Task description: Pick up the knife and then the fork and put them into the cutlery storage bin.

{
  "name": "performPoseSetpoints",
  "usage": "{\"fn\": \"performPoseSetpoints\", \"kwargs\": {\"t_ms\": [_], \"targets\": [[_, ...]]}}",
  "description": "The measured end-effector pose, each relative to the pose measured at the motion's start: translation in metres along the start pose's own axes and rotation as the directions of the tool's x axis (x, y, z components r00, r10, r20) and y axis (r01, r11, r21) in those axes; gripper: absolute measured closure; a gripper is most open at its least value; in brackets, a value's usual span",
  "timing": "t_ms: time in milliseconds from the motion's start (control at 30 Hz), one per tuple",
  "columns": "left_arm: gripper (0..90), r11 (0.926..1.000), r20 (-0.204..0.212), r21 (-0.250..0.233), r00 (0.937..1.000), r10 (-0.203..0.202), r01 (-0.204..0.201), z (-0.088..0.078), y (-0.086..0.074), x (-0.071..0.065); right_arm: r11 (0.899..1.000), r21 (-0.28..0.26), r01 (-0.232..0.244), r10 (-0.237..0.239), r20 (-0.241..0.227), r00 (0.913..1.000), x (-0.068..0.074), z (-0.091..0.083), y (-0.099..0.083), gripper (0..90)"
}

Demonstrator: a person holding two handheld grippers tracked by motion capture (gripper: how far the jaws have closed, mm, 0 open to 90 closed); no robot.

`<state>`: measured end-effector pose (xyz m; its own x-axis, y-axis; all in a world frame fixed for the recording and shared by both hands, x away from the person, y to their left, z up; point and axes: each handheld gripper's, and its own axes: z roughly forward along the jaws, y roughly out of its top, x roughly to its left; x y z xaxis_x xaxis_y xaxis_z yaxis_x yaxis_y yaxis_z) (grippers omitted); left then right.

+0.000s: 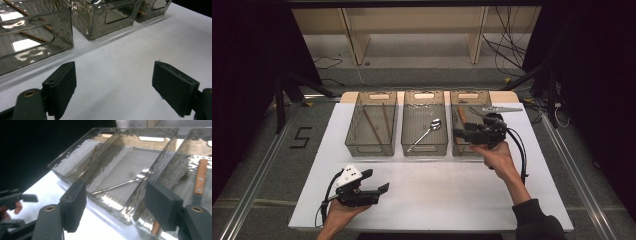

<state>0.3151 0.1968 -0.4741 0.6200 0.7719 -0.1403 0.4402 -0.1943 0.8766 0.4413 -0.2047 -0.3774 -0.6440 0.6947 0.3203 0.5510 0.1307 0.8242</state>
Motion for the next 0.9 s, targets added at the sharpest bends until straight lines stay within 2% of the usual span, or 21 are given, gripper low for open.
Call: {"fn": "performPoseSetpoints", "kwargs": {"t_ms": [133,300,433,500,567,900], "targets": [[19.1,1.0,0.004,0.002,1.0,-0.007,0.007,0.0,0.0,0.0,0.999,-0.021,0.03,-0.031,-0.02,0.9993,0.01,-0.005,-0.015,32.4],[19.0,0.9999,0.002,0.008,0.9999,-0.012,0.012,0.0,-0.001,0.001,0.998,-0.044,0.046,-0.048,-0.041,0.998,0.019,-0.011,-0.035,31.4],[18.9,0.9999,0.009,0.009,0.9999,-0.011,0.011,0.0,0.0,0.0,0.995,-0.05,0.09,-0.091,-0.033,0.9953,0.025,-0.016,-0.052,31.4],[18.8,0.9997,0.015,0.005,0.9996,-0.023,0.023,0.0,0.0,0.0,0.994,-0.059,0.091,-0.094,-0.045,0.9945,0.027,-0.02,-0.06,31.4],[18.8,0.9998,0.016,0.007,0.9997,-0.017,0.017,-0.001,0.0,0.0,0.993,-0.067,0.093,-0.097,-0.053,0.9938,0.029,-0.023,-0.068,31.2],[18.6,0.9999,0.03,0.011,0.9995,-0.011,0.01,0.0,0.0,-0.003,0.985,-0.111,0.135,-0.142,-0.054,0.9884,0.035,-0.039,-0.101,29.7]]}}
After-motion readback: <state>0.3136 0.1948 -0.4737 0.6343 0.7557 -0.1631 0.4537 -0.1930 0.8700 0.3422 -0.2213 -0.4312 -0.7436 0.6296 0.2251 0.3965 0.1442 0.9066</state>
